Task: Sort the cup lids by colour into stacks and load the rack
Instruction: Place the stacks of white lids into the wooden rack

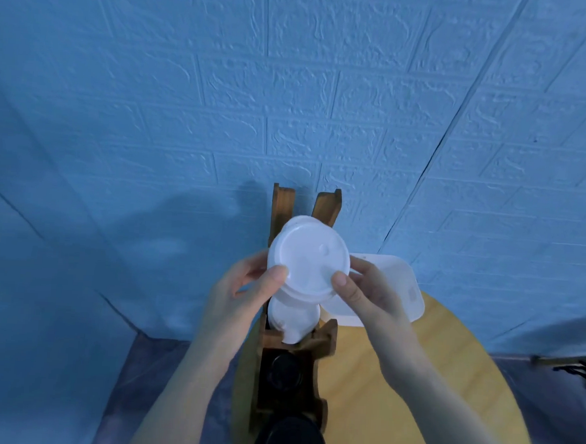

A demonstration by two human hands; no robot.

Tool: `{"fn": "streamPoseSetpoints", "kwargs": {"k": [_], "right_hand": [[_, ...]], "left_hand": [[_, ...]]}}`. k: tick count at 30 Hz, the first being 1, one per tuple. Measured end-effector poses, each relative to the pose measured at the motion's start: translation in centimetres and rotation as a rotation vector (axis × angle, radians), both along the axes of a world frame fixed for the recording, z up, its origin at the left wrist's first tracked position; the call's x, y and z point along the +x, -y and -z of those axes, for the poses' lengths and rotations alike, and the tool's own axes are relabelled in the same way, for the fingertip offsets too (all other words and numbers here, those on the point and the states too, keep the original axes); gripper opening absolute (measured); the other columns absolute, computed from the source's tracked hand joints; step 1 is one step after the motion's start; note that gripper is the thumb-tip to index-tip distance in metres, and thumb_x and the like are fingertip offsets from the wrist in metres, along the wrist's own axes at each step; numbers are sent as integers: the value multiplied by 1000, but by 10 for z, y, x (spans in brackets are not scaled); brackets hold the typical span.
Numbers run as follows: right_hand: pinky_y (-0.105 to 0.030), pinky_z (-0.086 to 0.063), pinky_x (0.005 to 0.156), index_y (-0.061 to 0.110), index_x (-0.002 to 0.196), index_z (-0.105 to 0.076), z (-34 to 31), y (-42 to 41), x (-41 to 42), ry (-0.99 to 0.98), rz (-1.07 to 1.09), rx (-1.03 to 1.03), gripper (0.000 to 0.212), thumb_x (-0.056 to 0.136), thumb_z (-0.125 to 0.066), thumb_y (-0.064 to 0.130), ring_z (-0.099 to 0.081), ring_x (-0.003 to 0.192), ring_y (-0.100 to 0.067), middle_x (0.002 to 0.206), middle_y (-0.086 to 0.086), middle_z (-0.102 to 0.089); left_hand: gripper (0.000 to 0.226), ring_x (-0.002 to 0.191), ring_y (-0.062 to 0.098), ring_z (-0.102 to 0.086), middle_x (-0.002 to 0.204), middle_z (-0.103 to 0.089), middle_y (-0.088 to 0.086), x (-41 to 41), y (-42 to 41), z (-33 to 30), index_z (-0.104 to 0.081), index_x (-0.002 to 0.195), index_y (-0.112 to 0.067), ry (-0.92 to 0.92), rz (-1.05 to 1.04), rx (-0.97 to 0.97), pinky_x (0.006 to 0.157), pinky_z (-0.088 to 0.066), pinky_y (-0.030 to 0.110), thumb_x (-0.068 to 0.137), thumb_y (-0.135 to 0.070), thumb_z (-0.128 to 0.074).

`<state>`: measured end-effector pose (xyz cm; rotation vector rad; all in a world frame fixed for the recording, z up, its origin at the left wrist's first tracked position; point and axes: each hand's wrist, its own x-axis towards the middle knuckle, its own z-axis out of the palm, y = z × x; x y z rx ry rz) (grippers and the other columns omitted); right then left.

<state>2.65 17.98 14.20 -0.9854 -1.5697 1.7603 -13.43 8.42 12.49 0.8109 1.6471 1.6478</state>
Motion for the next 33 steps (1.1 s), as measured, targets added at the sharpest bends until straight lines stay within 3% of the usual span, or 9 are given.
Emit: {"fn": "streamPoseSetpoints", "kwargs": {"k": [4, 7, 9, 11, 15, 17, 27, 31, 33], "right_hand": [[-4, -46, 71, 22, 119, -62, 17, 6, 7, 57, -48, -50, 42, 81, -73, 39, -66, 99, 1, 108, 9, -73], [-1, -44, 64, 26, 119, -61, 31, 2, 5, 132, -46, -96, 34, 87, -66, 37, -64, 89, 11, 107, 12, -71], [-1, -43, 62, 28, 120, -59, 39, -1, 1, 185, -43, -121, 34, 89, -64, 39, -61, 88, 14, 109, 15, -67], [-4, -42, 63, 28, 124, -56, 45, -3, -3, 218, -32, -137, 37, 90, -62, 42, -57, 92, 11, 110, 17, -64], [-22, -35, 85, 29, 125, -52, 54, -5, -11, 263, -36, -168, 38, 92, -58, 47, -51, 99, 1, 113, 14, -58], [-25, -33, 88, 29, 124, -50, 56, -5, -13, 273, -48, -175, 36, 93, -57, 46, -50, 100, -2, 112, 14, -56], [-7, -43, 62, 25, 131, -46, 60, -4, -11, 306, -97, -134, 46, 91, -59, 45, -52, 93, 7, 108, 16, -58], [-9, -37, 63, 25, 127, -45, 59, -9, -11, 349, -108, -145, 44, 92, -57, 48, -49, 88, 7, 105, 13, -55], [-9, -37, 61, 23, 126, -45, 60, -11, -13, 374, -122, -124, 44, 92, -57, 48, -49, 86, 7, 107, 10, -56]], "left_hand": [[64, 107, -6, -64, 111, -73, -21, 6, 14, 18, -69, 115, -30, 39, 36, -41, 86, -49, 16, 61, -65, -67], [33, 100, -12, -64, 102, -73, -27, 7, 9, 31, -68, 108, -34, 74, 69, -92, 77, -48, 6, 79, -47, -77], [14, 94, -13, -65, 94, -74, -28, 8, 2, 42, -69, 103, -33, 107, 62, -121, 75, -48, 5, 90, -28, -69], [14, 94, -10, -66, 94, -75, -22, 7, -4, 53, -69, 102, -33, 124, 45, -155, 75, -50, 9, 93, -23, -65], [14, 95, -10, -64, 103, -71, -20, 4, -10, 62, -68, 107, -32, 116, 26, -190, 73, -48, 7, 95, -31, -62], [15, 97, -8, -61, 106, -68, -20, 3, -12, 64, -66, 110, -31, 109, 12, -217, 73, -46, 9, 97, -32, -59], [30, 112, 12, -63, 118, -70, -1, -3, -11, 74, -64, 124, -21, 128, 36, -275, 98, -50, 33, 97, -34, -58], [35, 109, 11, -60, 118, -66, 0, -3, -16, 72, -60, 131, -17, 133, 30, -317, 90, -48, 27, 100, -33, -53], [36, 108, 16, -60, 111, -64, 8, -5, -17, 72, -59, 131, -13, 151, 21, -338, 89, -48, 32, 101, -30, -50]]}}
